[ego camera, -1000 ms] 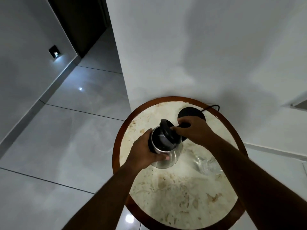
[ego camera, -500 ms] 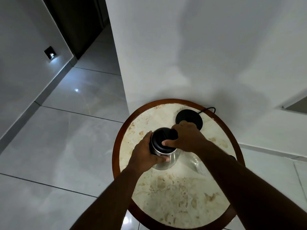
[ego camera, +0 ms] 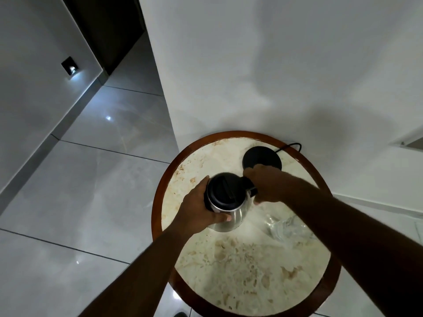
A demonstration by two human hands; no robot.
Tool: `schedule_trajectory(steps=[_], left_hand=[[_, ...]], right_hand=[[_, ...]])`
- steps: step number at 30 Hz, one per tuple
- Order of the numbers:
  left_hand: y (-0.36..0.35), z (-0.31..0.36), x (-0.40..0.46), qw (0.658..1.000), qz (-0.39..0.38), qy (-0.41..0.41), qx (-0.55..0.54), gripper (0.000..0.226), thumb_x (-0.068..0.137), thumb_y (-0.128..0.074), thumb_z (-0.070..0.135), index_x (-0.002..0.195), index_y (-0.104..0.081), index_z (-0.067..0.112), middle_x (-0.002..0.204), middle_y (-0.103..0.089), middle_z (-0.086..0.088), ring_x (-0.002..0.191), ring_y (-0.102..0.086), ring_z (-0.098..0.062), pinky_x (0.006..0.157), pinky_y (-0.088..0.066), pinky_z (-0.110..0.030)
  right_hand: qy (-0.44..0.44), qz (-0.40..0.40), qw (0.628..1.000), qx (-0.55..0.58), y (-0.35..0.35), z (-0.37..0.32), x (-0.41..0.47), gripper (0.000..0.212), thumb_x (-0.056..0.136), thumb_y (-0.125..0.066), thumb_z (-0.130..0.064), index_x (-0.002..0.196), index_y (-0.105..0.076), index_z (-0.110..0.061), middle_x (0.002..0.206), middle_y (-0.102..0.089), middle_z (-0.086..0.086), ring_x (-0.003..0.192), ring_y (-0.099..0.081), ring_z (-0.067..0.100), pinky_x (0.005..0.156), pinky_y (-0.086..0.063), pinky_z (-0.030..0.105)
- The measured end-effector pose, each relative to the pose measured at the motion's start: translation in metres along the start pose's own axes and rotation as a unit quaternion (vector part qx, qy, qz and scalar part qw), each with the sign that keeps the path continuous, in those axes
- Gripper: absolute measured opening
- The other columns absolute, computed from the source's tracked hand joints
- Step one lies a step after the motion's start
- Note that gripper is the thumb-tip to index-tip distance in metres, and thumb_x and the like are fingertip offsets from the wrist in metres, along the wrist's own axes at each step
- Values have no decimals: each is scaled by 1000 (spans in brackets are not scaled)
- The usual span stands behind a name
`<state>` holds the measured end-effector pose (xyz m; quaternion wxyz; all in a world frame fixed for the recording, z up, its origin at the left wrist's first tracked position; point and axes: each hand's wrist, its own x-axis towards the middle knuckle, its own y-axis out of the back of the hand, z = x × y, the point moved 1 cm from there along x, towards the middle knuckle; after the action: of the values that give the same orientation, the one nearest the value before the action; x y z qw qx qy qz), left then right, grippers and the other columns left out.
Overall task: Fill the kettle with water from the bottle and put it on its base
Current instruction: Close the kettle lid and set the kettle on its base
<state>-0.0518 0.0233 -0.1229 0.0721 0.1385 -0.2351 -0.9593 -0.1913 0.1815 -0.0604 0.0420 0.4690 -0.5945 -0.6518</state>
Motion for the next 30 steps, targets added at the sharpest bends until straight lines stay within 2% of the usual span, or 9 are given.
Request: schedule_trajectory(steps=[3,6,9,12,14,17,20,27,30], left_hand=[[-13,12,-3,1000,24,1,15,92,52,-92,35,122,-38,59,109,-51,36,99,-52,11,71,-36,3],[-13,20,-1,999,8,-15,33,87,50,-89,48,118,-36,61,109,-52,35,102,-54,10,74,-41,0],[-12,41,13,998,-20,-27,51,91,47,-84,62,126,-41,50,121,-57,26,112,-56,-2,90,-50,-20],[-12,79,36,996,-24,-67,57,89,45,-83,65,123,-42,52,115,-58,31,108,-56,4,88,-50,-23],[-10,102,57,991,-23,-105,75,92,49,-82,64,130,-44,46,123,-58,24,111,-55,-2,91,-50,-30],[-13,129,91,981,4,-175,80,84,55,-84,53,132,-51,38,114,-62,22,102,-58,-3,85,-45,-13],[-22,144,121,975,17,-203,89,83,55,-81,53,129,-44,49,100,-57,30,95,-53,5,78,-35,1],[-48,137,171,979,8,-186,80,79,54,-86,46,125,-51,51,100,-63,28,94,-58,4,78,-41,-3],[-53,122,175,980,1,-176,89,78,56,-88,41,128,-57,39,103,-66,20,91,-61,-1,86,-49,-20]], right_hand=[[14,77,997,-14,-10,4,-1,28,88,-62,-28,109,-53,-11,105,-63,11,88,-64,24,79,-54,35],[31,102,994,1,-13,16,-12,29,87,-63,-29,108,-53,-11,102,-63,10,85,-63,24,72,-49,29],[14,149,988,26,-6,39,-29,28,85,-65,-26,106,-51,-14,100,-63,9,82,-63,23,68,-47,26],[-20,205,977,50,13,67,-43,21,85,-62,-24,101,-53,-15,98,-65,7,83,-62,22,64,-37,25],[-47,238,968,66,27,85,-46,20,84,-61,-25,99,-55,-14,98,-65,7,87,-63,25,67,-36,27],[-88,275,954,85,37,115,-43,23,80,-63,-26,95,-52,-13,93,-62,8,85,-62,31,70,-40,34],[-123,293,941,113,37,139,-33,20,81,-62,-25,87,-46,-15,84,-57,4,76,-59,28,66,-42,35],[-152,347,913,150,19,167,-7,19,78,-60,-18,90,-50,-8,82,-57,7,71,-56,28,63,-36,32],[-143,340,914,166,6,163,1,19,80,-60,-20,92,-51,-7,86,-58,9,72,-58,30,63,-39,33]])
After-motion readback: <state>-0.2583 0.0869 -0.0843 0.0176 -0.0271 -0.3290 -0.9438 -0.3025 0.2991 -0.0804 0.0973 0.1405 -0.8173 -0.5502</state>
